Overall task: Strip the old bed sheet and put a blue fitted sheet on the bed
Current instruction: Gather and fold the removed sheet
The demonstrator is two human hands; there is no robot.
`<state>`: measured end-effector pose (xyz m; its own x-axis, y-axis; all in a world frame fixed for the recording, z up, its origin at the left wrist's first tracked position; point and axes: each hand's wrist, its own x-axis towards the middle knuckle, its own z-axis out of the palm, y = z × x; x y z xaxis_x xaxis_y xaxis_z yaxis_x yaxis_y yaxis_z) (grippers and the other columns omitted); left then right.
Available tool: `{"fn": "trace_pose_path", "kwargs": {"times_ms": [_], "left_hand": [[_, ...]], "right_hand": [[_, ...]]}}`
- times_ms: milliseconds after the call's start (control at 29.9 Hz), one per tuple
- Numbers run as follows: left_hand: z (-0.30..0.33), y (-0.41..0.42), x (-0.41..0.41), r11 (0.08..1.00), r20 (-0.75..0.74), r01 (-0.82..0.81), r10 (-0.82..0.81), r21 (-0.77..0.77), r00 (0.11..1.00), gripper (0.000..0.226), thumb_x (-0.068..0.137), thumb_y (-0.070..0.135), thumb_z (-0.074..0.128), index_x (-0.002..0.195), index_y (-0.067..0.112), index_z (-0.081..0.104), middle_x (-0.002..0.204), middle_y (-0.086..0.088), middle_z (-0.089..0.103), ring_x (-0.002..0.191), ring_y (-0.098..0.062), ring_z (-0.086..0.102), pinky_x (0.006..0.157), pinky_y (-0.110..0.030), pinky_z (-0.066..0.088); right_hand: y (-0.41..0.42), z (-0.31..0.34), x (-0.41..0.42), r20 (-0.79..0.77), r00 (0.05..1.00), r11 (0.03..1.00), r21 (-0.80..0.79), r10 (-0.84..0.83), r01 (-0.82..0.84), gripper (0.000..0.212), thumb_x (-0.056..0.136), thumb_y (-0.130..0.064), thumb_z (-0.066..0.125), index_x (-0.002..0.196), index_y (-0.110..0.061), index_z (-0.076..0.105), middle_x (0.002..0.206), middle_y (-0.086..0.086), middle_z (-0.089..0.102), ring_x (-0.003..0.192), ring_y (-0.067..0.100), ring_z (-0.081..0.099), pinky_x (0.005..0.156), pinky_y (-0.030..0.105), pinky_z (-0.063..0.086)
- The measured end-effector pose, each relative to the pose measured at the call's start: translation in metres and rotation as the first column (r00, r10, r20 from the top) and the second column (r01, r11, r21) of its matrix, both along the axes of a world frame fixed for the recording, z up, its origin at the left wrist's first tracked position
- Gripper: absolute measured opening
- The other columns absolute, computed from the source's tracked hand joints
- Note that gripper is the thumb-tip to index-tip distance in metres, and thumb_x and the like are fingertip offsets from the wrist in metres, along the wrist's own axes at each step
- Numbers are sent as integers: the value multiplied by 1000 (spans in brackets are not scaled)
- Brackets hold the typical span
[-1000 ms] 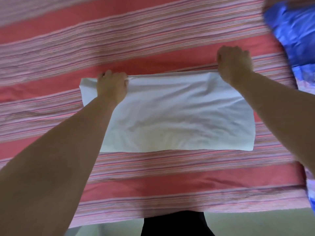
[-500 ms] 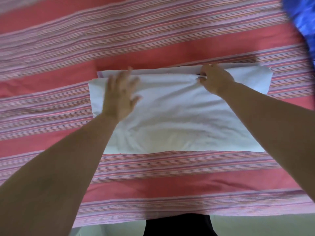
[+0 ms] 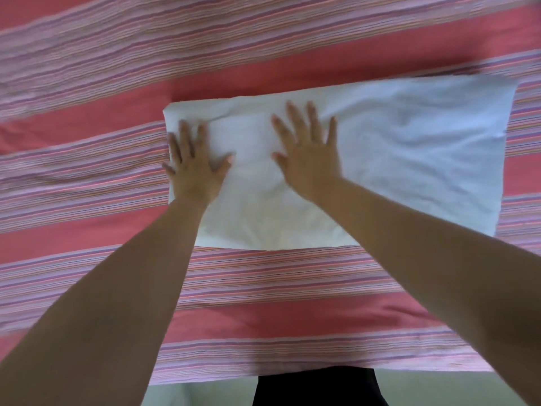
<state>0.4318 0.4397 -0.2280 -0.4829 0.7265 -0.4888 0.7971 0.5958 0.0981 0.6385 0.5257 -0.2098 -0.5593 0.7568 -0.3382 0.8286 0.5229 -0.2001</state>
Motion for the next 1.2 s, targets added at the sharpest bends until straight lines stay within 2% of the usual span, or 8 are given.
{"fn": "trace_pose_path", "kwargs": {"times_ms": [334,535,702,802,869,935,1069,1203], "left_hand": [[2,-65,-33,841,285,-528,537,-115,794,90,68,76,61,129,11,45,123,-9,58,109,-32,57,95,-40,46],[15,-77,-36,798,551,-562,575,-217,604,84,68,77,57,135,26,47,123,6,59,106,-19,60,95,-36,46],[32,-83,-22,820,693,-524,517,-232,503,59,84,41,67,136,24,44,122,2,63,101,-13,64,96,-45,49],[59,-81,-14,835,755,-479,492,-270,433,80,74,19,76,141,24,32,126,1,60,108,-17,61,99,-44,47],[84,-79,1,857,809,-460,434,-234,396,91,71,15,75,145,29,24,132,4,55,113,-14,58,96,-35,47],[109,-71,34,886,833,-452,326,-105,447,92,78,4,72,148,31,17,132,8,53,111,-6,57,87,-25,51],[128,-41,135,955,653,-280,154,93,741,99,79,24,66,144,49,-4,114,4,63,88,-18,67,75,-37,57],[99,-16,242,994,486,48,-88,94,869,79,90,35,56,150,22,7,97,-8,66,83,-26,64,72,-37,51]], "right_hand": [[4,-46,-51,167,986,970,-235,-28,67,85,86,-70,31,150,-32,-11,158,-1,-20,144,30,-19,106,70,-9],[-122,-32,-25,2,990,987,-80,140,-140,58,85,-18,29,139,-4,45,148,16,38,139,35,31,113,60,17],[-170,-34,19,53,938,909,-274,341,-315,69,86,-16,20,152,-9,5,160,7,0,147,25,-2,116,41,-14],[-138,-22,14,-141,962,798,-538,234,-272,80,88,-10,42,152,-17,-4,160,-1,-10,147,17,-9,117,33,-7],[-109,1,17,-215,962,525,-846,-171,-96,69,92,-7,49,152,-20,16,159,1,16,142,15,22,110,17,22],[-81,34,33,-144,766,236,-972,-626,10,50,96,-16,52,144,-23,36,142,3,48,121,14,50,87,12,42],[-36,71,89,-178,460,227,-973,-870,52,55,88,-64,40,136,-37,36,127,-8,60,108,15,63,90,37,50],[-19,55,119,-139,489,317,-899,-861,303,71,86,-55,58,142,-22,28,129,0,53,107,20,57,84,31,46]]}}
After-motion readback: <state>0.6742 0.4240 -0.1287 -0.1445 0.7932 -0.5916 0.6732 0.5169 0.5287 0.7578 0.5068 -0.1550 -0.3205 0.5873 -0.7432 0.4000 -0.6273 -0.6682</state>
